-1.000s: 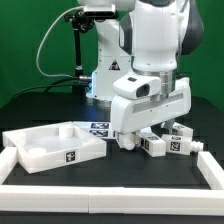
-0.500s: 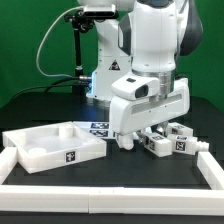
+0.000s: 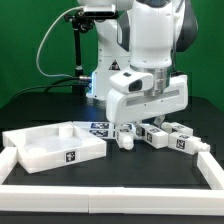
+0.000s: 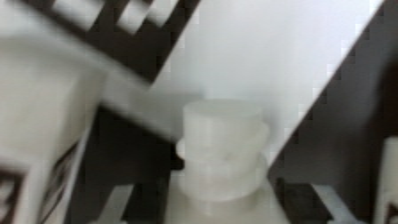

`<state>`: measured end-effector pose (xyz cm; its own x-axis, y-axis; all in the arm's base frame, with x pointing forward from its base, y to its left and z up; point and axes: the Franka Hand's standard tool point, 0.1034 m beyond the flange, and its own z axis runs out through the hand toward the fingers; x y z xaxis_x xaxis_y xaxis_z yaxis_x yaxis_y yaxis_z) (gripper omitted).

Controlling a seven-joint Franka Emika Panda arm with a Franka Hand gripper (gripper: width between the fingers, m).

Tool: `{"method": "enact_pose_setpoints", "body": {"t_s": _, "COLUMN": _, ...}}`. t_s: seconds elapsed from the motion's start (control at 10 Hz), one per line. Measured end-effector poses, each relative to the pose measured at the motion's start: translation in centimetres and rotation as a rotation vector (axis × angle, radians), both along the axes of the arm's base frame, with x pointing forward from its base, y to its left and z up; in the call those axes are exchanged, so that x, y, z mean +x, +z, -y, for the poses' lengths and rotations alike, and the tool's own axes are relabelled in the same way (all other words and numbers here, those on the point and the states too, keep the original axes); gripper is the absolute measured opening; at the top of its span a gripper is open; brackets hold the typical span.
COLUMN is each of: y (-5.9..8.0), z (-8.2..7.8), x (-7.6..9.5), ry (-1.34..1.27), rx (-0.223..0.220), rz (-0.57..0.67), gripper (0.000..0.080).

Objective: Assemble one leg

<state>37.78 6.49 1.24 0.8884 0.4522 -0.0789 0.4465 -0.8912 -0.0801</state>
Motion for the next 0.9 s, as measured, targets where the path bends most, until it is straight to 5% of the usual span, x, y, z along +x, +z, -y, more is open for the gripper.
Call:
{"method": "enact_pose_setpoints", "body": {"t_s": 0.2, "y": -0.1, "z": -0.9, "x": -2.9, "ry": -0.092, "rx": -0.014, "rz": -0.001, "gripper": 0.0285}}
{"method": "enact_pose_setpoints", "body": {"t_s": 0.9, "y": -0.5, "z": 2.0, "x": -1.7, "ry": -0.079, "rx": 0.004, "rz": 0.011, "gripper": 0.0285}}
